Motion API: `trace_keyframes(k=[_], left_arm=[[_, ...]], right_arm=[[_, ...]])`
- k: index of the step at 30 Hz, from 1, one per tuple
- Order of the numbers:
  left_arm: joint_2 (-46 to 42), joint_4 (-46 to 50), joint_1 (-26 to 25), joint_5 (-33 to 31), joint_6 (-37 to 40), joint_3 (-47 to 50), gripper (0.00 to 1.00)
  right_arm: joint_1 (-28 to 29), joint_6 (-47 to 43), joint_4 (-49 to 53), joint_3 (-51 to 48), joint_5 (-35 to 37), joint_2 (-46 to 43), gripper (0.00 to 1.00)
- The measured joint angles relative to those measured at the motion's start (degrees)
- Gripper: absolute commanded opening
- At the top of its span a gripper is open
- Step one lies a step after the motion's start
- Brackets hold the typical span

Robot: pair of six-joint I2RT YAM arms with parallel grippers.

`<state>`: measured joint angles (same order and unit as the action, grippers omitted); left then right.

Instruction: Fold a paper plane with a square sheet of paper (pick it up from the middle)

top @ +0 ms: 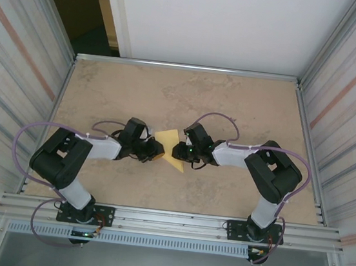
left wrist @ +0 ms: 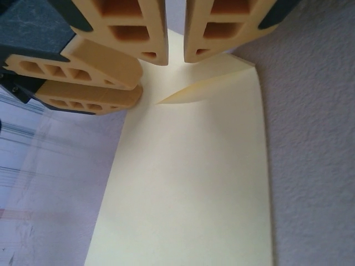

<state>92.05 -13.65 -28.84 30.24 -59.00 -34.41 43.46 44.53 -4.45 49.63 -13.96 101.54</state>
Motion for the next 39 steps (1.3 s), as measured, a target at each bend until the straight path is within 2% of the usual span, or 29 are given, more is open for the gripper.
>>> trace_keyframes(k=[8,17,26,35,39], left_arm=[[3.3,1.9,-0.9,-0.3,0.3,-3.8,0.16],[4.4,7.2,-0.9,-2.1,0.9,-6.2,0.16],[5.1,7.9,-0.9,-2.2,0.9,-6.7,0.18],[-2.4,9.6,-0.7,-5.7,0.5,-3.4,0.28],[-4.0,10.6,-0.5,-7.4,0.0,-1.3,0.29]], right_arm=[[0.0,-0.2,1.1,0.0,0.1,-3.3,0.28],[1.7,-1.5,2.2,0.0,0.2,-4.8,0.22],[2.3,-1.2,2.1,-0.2,0.0,-1.6,0.17],[0.9,1.1,-1.6,-2.7,-2.0,-0.7,0.16],[0.7,1.6,-2.4,-3.1,-2.7,-0.7,0.16]])
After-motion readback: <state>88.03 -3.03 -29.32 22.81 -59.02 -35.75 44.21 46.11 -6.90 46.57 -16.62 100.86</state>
